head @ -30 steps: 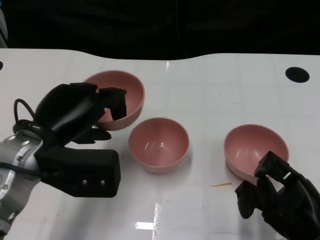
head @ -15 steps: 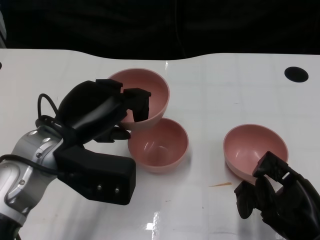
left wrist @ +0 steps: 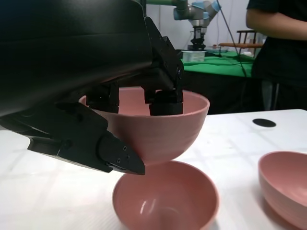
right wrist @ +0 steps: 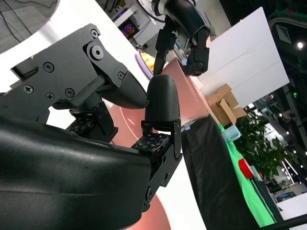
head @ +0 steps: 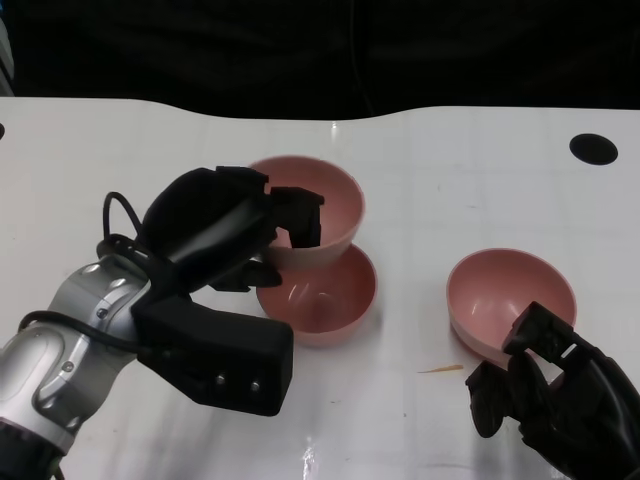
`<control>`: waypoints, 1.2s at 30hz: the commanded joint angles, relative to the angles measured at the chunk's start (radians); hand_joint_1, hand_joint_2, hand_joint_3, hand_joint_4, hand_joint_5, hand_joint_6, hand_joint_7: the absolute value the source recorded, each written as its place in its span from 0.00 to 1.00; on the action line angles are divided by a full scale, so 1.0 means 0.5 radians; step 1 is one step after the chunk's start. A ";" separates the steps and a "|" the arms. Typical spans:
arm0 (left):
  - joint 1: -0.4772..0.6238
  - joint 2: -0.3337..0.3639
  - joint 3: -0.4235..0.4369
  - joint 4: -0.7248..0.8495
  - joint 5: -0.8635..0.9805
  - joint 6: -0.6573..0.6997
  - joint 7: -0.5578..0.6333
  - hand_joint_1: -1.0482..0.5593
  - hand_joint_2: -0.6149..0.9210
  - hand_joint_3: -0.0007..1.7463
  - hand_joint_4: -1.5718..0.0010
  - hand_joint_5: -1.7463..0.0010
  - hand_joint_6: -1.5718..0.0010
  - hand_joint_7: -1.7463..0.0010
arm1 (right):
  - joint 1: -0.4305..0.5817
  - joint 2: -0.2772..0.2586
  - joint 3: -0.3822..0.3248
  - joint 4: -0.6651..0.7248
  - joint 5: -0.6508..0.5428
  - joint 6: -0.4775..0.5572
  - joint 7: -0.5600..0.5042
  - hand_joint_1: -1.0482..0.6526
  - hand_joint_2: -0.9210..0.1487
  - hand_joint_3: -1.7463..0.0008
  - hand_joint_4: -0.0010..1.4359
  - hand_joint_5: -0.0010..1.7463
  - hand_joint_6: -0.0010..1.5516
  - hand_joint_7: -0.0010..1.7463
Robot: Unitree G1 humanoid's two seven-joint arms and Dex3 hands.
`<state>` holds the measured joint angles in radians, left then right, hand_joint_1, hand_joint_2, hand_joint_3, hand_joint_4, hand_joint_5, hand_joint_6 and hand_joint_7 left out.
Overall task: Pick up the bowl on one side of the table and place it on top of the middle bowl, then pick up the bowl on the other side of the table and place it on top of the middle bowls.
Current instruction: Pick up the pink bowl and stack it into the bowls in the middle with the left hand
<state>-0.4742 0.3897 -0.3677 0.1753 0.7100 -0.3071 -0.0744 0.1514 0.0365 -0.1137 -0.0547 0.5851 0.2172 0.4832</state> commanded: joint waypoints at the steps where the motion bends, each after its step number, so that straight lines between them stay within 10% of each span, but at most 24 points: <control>1: -0.036 0.010 -0.015 0.012 0.002 0.006 -0.048 0.58 1.00 0.07 0.46 0.23 0.39 0.53 | 0.011 -0.005 -0.002 -0.028 -0.006 -0.012 -0.022 0.61 0.32 0.25 0.67 1.00 0.44 1.00; 16: -0.064 -0.043 -0.073 0.166 0.064 -0.022 0.016 0.59 1.00 0.05 0.49 0.16 0.35 0.65 | 0.019 0.019 0.013 -0.040 -0.007 -0.014 -0.044 0.61 0.34 0.25 0.69 1.00 0.45 1.00; 30: -0.116 -0.098 -0.098 0.335 0.071 -0.045 0.043 0.60 1.00 0.04 0.41 0.37 0.24 0.91 | 0.024 0.029 0.037 -0.048 -0.019 -0.021 -0.063 0.62 0.35 0.25 0.68 1.00 0.44 1.00; 34: -0.128 -0.110 -0.109 0.370 0.077 -0.051 0.056 0.60 1.00 0.05 0.44 0.30 0.21 0.91 | 0.024 0.028 0.042 -0.051 -0.026 -0.024 -0.072 0.62 0.35 0.25 0.68 1.00 0.44 1.00; 36: -0.137 -0.118 -0.115 0.392 0.074 -0.063 0.070 0.60 1.00 0.06 0.50 0.16 0.29 0.71 | 0.021 0.026 0.042 -0.048 -0.027 -0.023 -0.074 0.61 0.36 0.25 0.68 1.00 0.45 1.00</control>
<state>-0.5204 0.3272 -0.4250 0.3605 0.7497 -0.3324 -0.0549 0.1571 0.0530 -0.0862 -0.0648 0.5709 0.2106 0.4531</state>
